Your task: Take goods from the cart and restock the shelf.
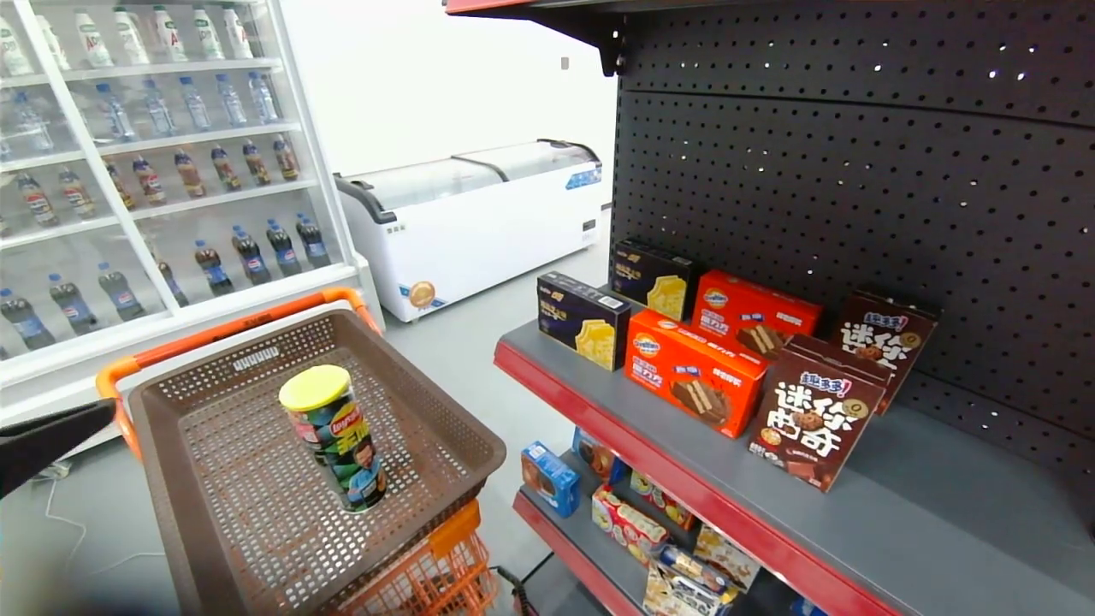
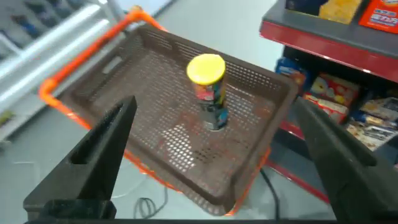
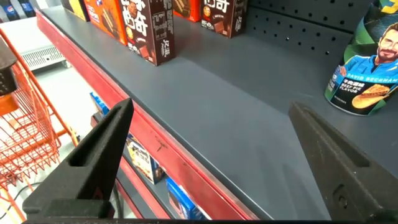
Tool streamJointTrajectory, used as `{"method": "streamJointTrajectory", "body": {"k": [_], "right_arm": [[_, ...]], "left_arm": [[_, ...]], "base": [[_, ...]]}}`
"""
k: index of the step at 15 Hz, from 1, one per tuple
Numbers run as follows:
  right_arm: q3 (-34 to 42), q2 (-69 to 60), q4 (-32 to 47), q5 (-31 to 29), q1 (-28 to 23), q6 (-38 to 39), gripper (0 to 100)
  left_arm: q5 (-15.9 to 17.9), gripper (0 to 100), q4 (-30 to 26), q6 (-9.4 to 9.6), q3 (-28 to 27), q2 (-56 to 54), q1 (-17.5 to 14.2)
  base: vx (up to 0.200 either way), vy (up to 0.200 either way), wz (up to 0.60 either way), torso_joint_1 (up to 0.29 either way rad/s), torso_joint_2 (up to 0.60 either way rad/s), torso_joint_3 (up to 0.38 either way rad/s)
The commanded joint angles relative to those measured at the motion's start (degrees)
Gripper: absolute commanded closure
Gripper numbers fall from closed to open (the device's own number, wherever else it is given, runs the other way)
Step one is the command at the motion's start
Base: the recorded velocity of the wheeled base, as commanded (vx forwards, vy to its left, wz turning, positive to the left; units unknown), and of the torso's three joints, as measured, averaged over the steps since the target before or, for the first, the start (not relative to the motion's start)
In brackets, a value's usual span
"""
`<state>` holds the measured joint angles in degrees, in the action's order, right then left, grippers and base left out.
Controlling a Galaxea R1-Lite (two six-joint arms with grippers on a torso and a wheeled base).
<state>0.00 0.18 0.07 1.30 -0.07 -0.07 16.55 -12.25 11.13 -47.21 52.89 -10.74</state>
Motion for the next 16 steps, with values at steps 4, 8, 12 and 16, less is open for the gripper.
{"method": "streamJointTrajectory", "body": {"k": [4, 8, 12, 16], "right_arm": [[0.0, 0.1, 0.0, 0.0, 0.0, 0.0, 0], [0.0, 0.1, 0.0, 0.0, 0.0, 0.0, 0], [0.0, 0.1, -0.1, 0.0, 0.0, 0.0, 0], [0.0, 0.1, 0.0, 0.0, 0.0, 0.0, 0]], "left_arm": [[2.4, 0, 28.0, -0.06, 17.4, 16.5, -4.9], [4.5, 0, 48.2, -0.32, 26.6, 28.1, -5.6], [10.3, 0, 53.4, -0.58, 24.1, 37.5, -5.4], [10.8, 0, 53.6, -0.14, 22.0, 43.3, -3.2]], "base": [[0.000, 0.000, 0.00, 0.000, 0.00, 0.000], [0.000, 0.000, 0.00, 0.000, 0.00, 0.000], [0.000, 0.000, 0.00, 0.000, 0.00, 0.000], [0.000, 0.000, 0.00, 0.000, 0.00, 0.000]]}}
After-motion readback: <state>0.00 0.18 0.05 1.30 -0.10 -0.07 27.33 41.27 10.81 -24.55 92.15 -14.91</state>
